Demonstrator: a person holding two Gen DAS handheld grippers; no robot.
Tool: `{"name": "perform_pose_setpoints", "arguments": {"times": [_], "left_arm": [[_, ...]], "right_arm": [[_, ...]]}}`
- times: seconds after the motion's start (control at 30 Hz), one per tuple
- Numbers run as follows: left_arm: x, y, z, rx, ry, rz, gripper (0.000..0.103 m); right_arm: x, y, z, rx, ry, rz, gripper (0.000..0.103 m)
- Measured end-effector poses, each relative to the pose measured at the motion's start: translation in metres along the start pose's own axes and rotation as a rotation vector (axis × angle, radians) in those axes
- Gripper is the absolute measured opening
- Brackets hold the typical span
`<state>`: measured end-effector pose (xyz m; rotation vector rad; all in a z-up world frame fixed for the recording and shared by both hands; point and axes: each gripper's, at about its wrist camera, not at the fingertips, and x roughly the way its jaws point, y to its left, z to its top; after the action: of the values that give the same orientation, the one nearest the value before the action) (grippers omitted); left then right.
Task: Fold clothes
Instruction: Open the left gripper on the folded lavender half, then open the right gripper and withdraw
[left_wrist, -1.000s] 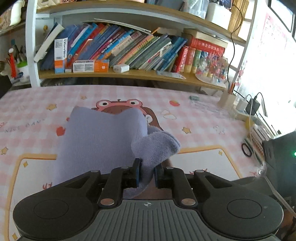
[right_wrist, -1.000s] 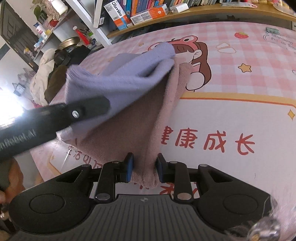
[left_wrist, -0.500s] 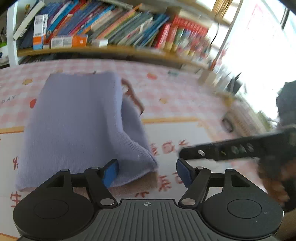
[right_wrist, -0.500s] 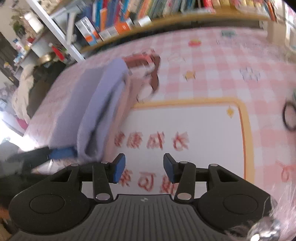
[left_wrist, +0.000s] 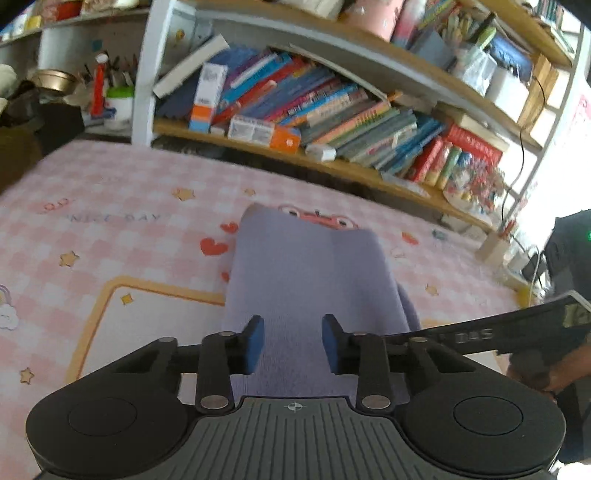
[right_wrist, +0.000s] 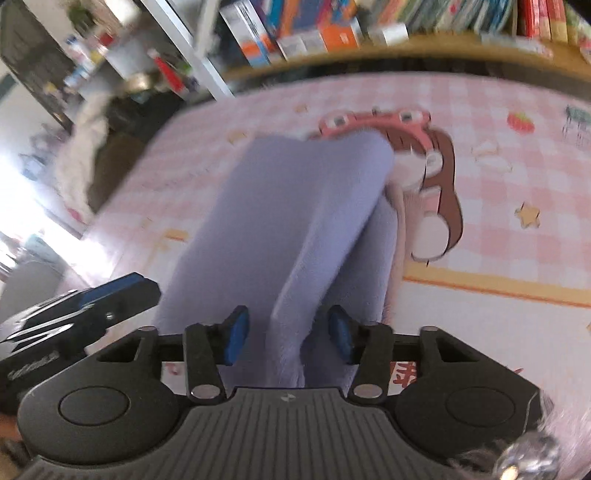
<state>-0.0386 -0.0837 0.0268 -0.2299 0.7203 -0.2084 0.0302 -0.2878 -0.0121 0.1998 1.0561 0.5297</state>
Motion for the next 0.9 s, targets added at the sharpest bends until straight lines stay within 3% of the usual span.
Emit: {"name": "perform_pose_setpoints", "arguments": {"times": [0.03, 0.2, 0.3, 0.4, 0.5, 0.57, 0.7, 0.73, 0.77, 0.8, 0.9], "left_arm": [[0.002, 0.0, -0.001, 0.012, 0.004, -0.007, 0.03], [0.011, 0.004, 0.001, 0.062, 0.029, -0.051, 0.03], [0.03, 0.005, -0.012, 0.091, 0.105, -0.071, 0.03], [0.03, 0.003, -0.014, 0.123, 0.115, -0.082, 0.03], [0.026, 0.004, -0.012, 0.14, 0.12, -0.098, 0.031], [0.021, 0.009, -0.009, 0.129, 0.111, -0.114, 0.031], [0.017, 0.017, -0.005, 0.125, 0.112, -0.133, 0.031], [0.02, 0.02, -0.006, 0.107, 0.122, -0.136, 0.031], [0.023, 0.022, -0.007, 0.089, 0.132, -0.14, 0.031], [0.026, 0.025, -0.008, 0.071, 0.141, -0.143, 0.031], [0.028, 0.024, -0.007, 0.066, 0.151, -0.139, 0.031]], "right_arm": [[0.0, 0.003, -0.002, -0.015, 0.0, 0.003, 0.013], [-0.041, 0.014, -0.02, -0.08, -0.118, 0.135, 0.012], [-0.026, -0.005, -0.029, -0.017, -0.054, 0.069, 0.012], [-0.009, -0.021, -0.038, 0.047, -0.026, 0.051, 0.013], [-0.016, -0.01, -0.031, 0.042, -0.046, 0.012, 0.021], [-0.02, -0.004, -0.025, 0.04, -0.078, -0.015, 0.036], [-0.021, -0.005, -0.011, 0.111, -0.113, -0.042, 0.036], [-0.018, -0.004, -0.009, 0.121, -0.108, -0.063, 0.033], [-0.017, -0.002, -0.009, 0.123, -0.107, -0.078, 0.018], [-0.02, 0.002, -0.011, 0.111, -0.116, -0.079, 0.012], [-0.034, 0.013, -0.02, 0.074, -0.18, -0.055, 0.011]]}}
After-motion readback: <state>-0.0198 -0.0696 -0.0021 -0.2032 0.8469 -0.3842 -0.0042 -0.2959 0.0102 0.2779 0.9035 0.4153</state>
